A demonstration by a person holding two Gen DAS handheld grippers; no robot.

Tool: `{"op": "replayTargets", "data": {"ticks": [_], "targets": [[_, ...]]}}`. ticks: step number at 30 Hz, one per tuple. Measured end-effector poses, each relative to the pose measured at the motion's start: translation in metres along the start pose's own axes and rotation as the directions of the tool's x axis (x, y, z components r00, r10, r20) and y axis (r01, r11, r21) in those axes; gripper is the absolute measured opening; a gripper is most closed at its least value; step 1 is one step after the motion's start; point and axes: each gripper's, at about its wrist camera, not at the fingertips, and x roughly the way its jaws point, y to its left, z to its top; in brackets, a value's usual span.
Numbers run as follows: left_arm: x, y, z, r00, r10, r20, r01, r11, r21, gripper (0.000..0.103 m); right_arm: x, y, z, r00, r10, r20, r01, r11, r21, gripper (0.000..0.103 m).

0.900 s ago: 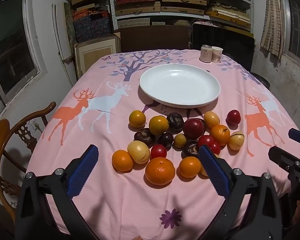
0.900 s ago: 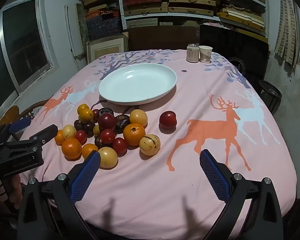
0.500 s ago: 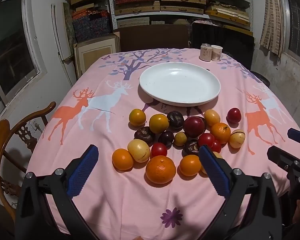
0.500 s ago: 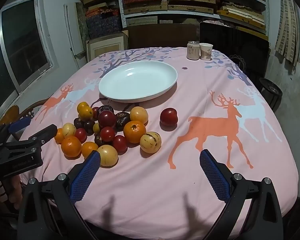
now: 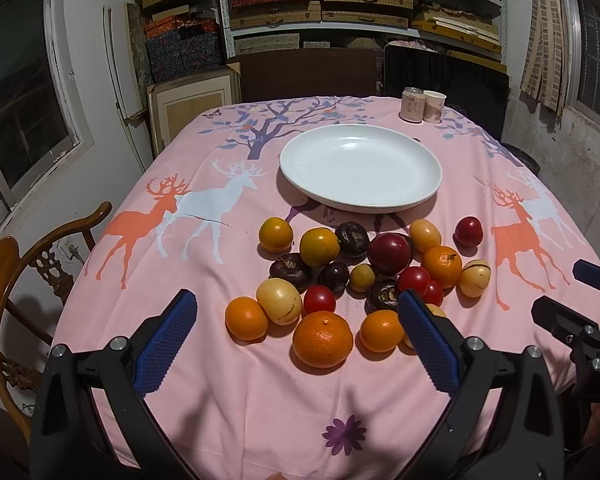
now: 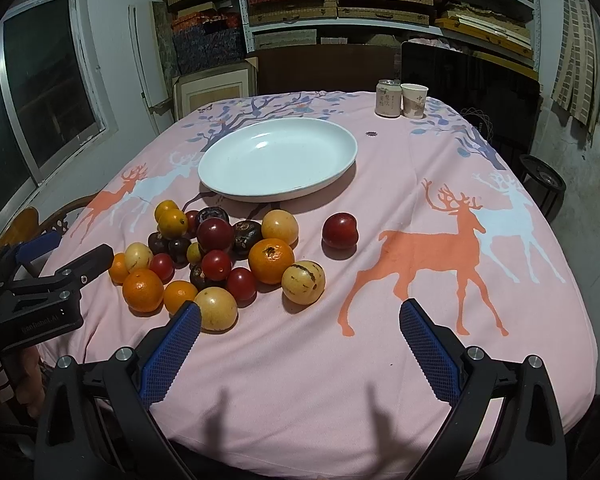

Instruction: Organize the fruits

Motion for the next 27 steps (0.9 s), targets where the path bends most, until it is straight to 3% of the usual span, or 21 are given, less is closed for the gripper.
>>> {"op": "replayTargets", "data": {"ticks": [27], "targets": [[0.0032, 0.0010, 0.0024, 1.000, -0.008, -0.007, 0.008, 1.000, 0.000, 0.098, 0.0064, 0.0010, -0.0005, 1.000, 0.002, -0.014, -0.002, 1.000, 0.000, 0.100]]}}
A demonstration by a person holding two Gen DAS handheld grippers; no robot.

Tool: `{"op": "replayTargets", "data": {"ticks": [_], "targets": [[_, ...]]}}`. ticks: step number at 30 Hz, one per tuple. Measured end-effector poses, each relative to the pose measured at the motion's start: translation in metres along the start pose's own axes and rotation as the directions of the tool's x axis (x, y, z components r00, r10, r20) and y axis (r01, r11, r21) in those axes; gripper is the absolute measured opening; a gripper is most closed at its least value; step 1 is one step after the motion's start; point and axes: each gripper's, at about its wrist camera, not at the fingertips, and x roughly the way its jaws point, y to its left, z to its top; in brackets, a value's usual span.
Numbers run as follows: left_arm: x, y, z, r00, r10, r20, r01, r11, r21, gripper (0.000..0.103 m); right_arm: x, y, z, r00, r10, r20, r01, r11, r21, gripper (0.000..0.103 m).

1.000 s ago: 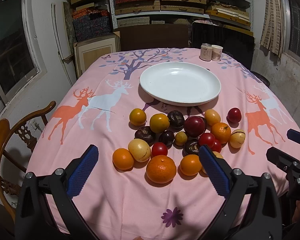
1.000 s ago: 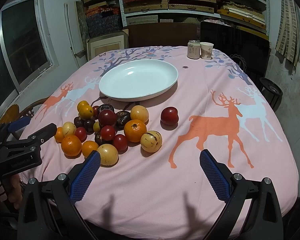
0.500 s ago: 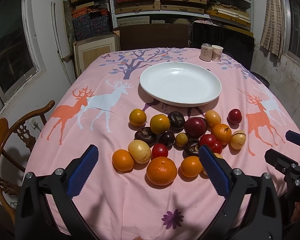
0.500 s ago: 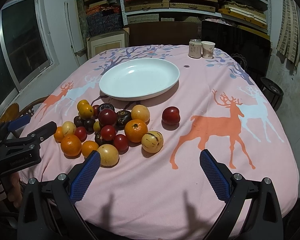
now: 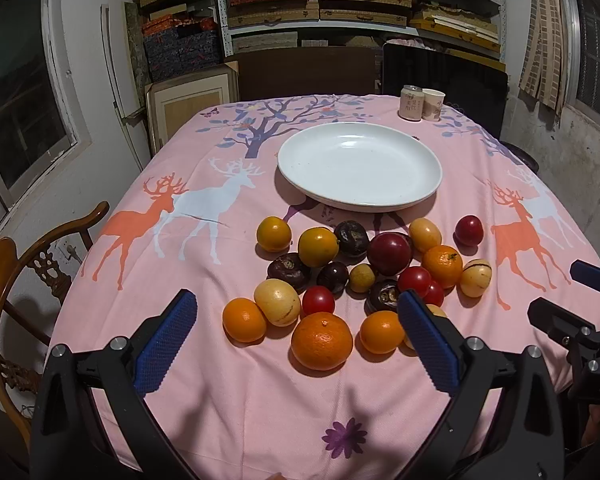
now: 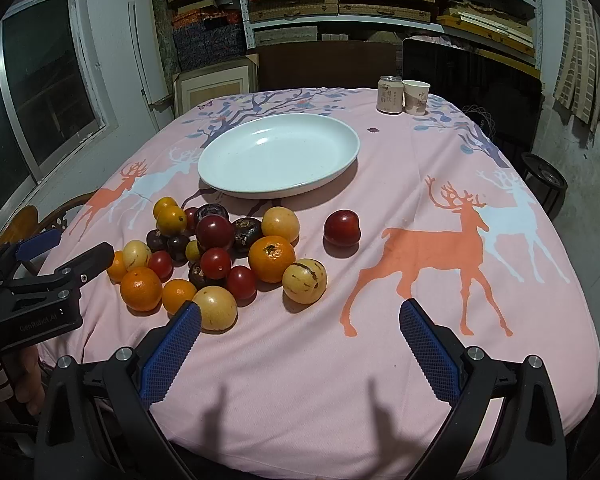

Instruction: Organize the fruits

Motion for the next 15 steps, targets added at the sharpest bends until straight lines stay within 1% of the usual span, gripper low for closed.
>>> {"op": "replayTargets", "data": {"ticks": [15], "targets": [[0.0001, -0.0042, -0.0035, 1.000, -0.002, -0.005, 0.002, 1.000, 0.007, 0.098, 0.0018, 0.0006, -0.0028, 1.000, 0.002, -0.005, -0.002, 1.000, 0.000, 0.100]]}}
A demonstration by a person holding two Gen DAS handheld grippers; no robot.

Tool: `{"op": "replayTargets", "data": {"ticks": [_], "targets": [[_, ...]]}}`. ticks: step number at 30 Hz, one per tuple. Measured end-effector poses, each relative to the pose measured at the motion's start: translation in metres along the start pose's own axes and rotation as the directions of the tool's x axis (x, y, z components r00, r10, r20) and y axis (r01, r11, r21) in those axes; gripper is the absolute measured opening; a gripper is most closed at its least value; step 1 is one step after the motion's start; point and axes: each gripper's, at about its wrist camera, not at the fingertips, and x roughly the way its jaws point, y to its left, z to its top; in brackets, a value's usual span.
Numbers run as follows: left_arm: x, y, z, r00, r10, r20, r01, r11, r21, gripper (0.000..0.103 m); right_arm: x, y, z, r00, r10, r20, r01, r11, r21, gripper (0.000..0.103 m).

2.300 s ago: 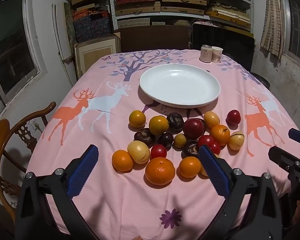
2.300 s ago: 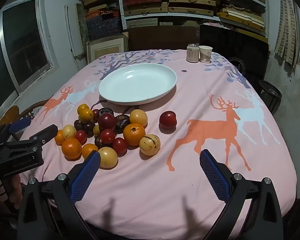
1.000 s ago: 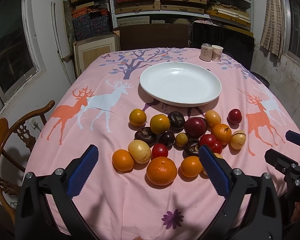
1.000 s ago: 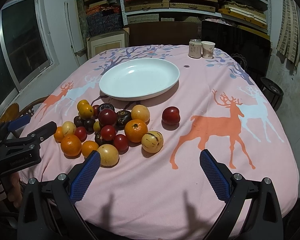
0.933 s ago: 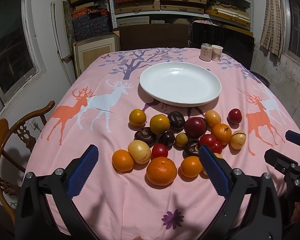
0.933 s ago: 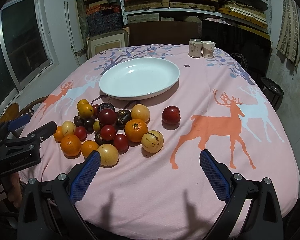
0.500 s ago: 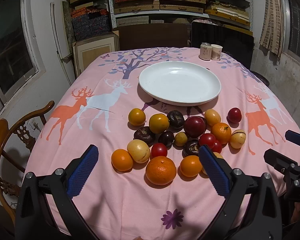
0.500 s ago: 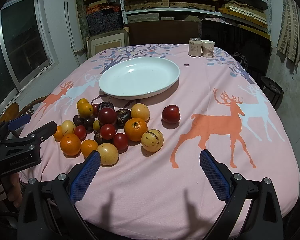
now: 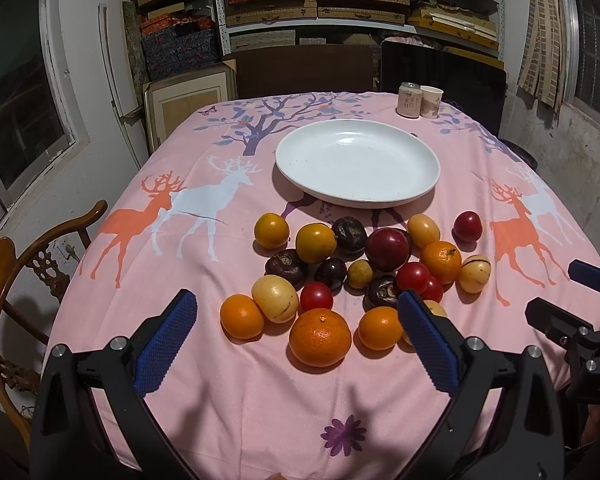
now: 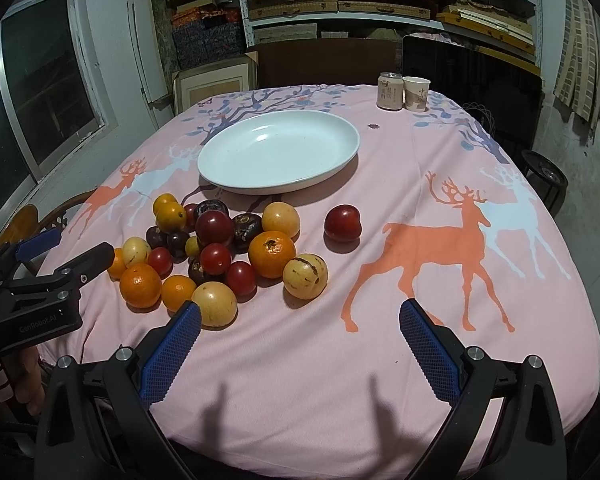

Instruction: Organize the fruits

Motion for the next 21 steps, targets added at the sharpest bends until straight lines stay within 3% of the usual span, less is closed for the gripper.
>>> {"op": "replayTargets", "data": {"ticks": [21], "targets": [[-0.0006, -0.0006, 0.0011, 1.000, -0.002, -0.005, 0.002, 1.000, 0.001, 0.098, 0.0002, 0.0018, 0.0006, 1.000, -0.005, 0.005, 0.005, 1.000, -0.013, 0.100]]}}
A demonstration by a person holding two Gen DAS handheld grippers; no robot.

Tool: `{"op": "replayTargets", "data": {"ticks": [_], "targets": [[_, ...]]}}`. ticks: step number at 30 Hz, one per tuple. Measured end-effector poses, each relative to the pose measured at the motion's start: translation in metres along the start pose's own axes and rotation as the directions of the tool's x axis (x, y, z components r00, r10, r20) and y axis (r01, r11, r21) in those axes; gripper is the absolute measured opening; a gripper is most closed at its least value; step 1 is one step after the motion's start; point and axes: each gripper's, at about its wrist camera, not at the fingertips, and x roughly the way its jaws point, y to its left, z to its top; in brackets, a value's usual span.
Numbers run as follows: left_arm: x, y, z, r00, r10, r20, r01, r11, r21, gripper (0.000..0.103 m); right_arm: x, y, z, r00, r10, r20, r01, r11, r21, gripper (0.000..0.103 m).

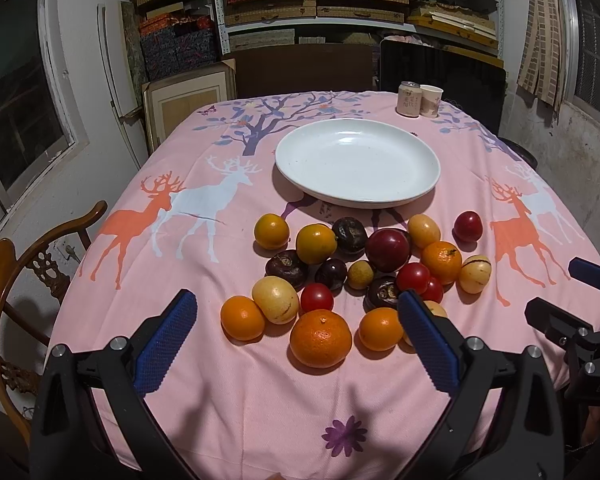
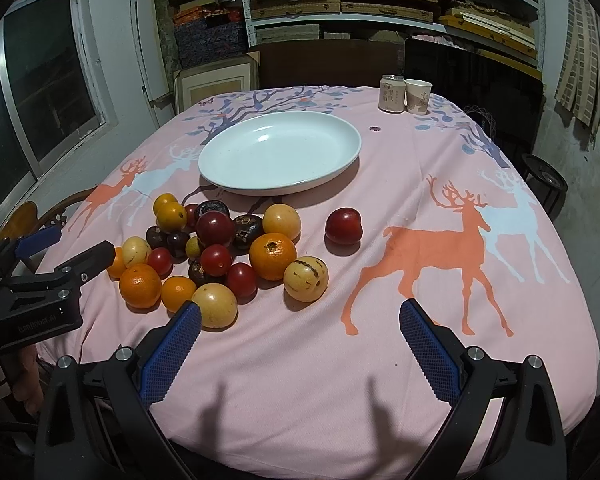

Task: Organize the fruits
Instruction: 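Grasp an orange with the left gripper while the right gripper grasps a striped pepino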

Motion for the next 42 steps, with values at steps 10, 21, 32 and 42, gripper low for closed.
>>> {"op": "replayTargets", "data": {"ticks": [10, 21, 32, 42], "targets": [[0.015, 0.031, -0.008, 1.000, 0.012, -0.027, -0.012, 1.000, 0.012, 0.098, 0.003, -0.008, -0.001, 1.000, 0.013, -0.014, -0.013, 1.000, 0.007, 0.100], [0.066, 0.087, -0.038, 0.990, 0.011, -0.143, -0.013, 1.000, -0.011, 0.098, 0.016, -0.003, -0.006, 0.997, 0.070, -0.035, -0.071, 0.997, -0.044, 0.099], [0.089, 0.059, -0.037, 0.988, -0.082, -0.130, 0.095, 0.991, 0.095, 0.039, 0.028, -0.006, -0.007, 0.995, 0.077, -0.069, -0.081, 0.995, -0.061, 0.078], [0.054, 0.059, -0.032, 0.989, -0.147, -0.029, 0.149, 0.984, 0.094, 0.038, 0.059, -0.023, -0.008, 0.986, 0.122, -0.112, -0.127, 0.991, -0.031, 0.057]]}}
